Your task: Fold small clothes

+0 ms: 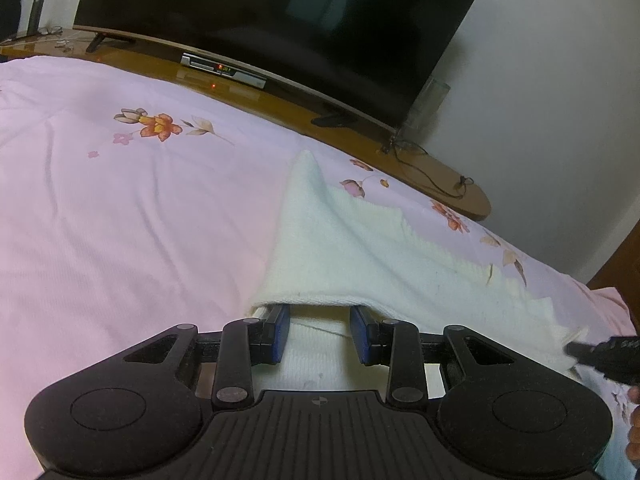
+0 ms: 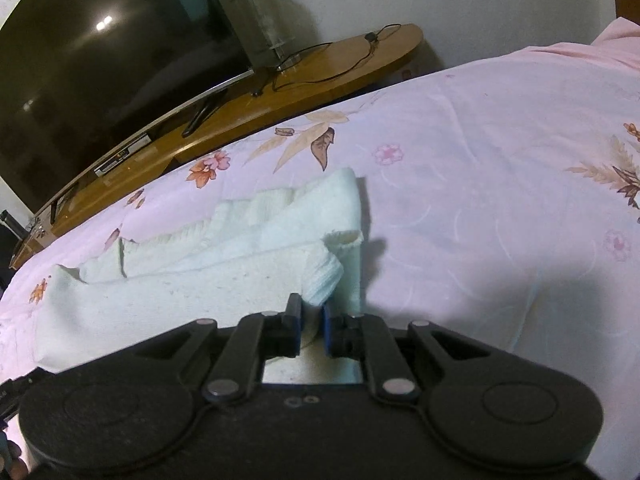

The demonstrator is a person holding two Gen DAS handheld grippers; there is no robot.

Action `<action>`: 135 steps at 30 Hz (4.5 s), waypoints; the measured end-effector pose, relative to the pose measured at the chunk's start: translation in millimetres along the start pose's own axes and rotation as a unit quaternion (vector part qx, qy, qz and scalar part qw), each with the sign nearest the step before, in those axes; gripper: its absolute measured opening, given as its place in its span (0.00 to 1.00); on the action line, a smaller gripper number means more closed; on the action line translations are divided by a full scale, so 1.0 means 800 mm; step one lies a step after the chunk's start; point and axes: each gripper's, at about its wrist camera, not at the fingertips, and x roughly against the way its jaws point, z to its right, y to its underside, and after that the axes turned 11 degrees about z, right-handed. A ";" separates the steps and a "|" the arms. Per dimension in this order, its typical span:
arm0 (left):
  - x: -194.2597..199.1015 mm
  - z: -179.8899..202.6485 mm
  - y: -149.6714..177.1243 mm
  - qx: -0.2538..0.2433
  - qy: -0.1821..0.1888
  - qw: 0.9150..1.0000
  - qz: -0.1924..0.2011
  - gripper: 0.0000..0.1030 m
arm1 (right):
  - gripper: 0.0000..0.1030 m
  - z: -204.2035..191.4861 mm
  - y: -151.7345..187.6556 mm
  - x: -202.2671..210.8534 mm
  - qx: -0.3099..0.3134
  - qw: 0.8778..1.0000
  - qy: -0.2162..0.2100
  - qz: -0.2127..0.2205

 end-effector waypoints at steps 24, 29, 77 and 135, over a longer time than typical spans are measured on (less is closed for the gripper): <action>0.011 -0.037 -0.010 -0.030 -0.010 0.999 -0.010 0.33 | 0.31 0.034 0.021 0.030 -0.086 0.994 -0.051 0.038; 0.001 -0.043 -0.017 -0.026 -0.034 0.999 0.002 0.32 | 0.16 0.034 0.014 0.024 -0.080 0.994 -0.050 0.048; -0.059 -0.050 -0.057 -0.039 0.069 0.997 0.002 0.66 | 0.26 0.077 0.025 0.042 -0.045 0.991 -0.114 0.055; 0.367 -0.113 0.121 0.030 0.095 0.984 -0.148 0.57 | 0.40 0.130 0.257 0.359 -0.154 0.978 -0.119 -0.069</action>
